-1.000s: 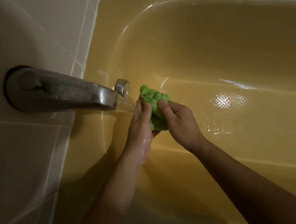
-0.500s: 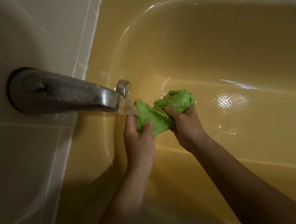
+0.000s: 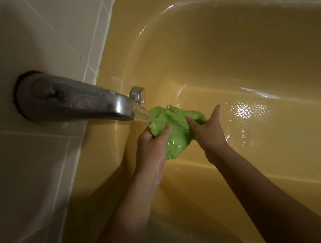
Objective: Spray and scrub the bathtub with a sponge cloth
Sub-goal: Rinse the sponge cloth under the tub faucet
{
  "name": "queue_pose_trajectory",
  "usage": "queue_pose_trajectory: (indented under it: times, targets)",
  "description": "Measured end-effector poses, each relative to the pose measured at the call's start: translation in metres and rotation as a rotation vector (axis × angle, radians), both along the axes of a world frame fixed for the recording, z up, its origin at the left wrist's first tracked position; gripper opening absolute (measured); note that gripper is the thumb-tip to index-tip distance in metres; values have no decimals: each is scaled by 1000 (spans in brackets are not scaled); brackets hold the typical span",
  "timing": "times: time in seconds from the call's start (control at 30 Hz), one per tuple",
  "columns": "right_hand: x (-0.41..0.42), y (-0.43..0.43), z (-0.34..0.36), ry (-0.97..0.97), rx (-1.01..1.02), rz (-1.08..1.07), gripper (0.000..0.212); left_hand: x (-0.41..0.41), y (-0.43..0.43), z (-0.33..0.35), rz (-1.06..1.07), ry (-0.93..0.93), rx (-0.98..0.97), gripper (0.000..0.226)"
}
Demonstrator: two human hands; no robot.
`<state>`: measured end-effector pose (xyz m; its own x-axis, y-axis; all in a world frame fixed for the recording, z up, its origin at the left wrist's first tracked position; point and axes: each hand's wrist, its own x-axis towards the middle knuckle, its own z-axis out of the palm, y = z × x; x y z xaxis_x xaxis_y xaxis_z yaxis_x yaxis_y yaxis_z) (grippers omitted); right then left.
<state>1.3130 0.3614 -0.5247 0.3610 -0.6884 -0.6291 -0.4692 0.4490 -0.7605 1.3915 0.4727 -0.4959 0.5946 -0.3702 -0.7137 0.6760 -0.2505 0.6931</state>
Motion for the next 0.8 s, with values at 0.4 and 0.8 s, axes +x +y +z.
queue_pose_trajectory:
  times: [0.4, 0.8]
  targets:
    - [-2, 20, 11, 50, -153, 544, 66, -4, 21, 4, 154, 333, -255, 50]
    - [-18, 0, 12, -347, 139, 393, 68, -7, 44, 12, -167, -42, 98, 72]
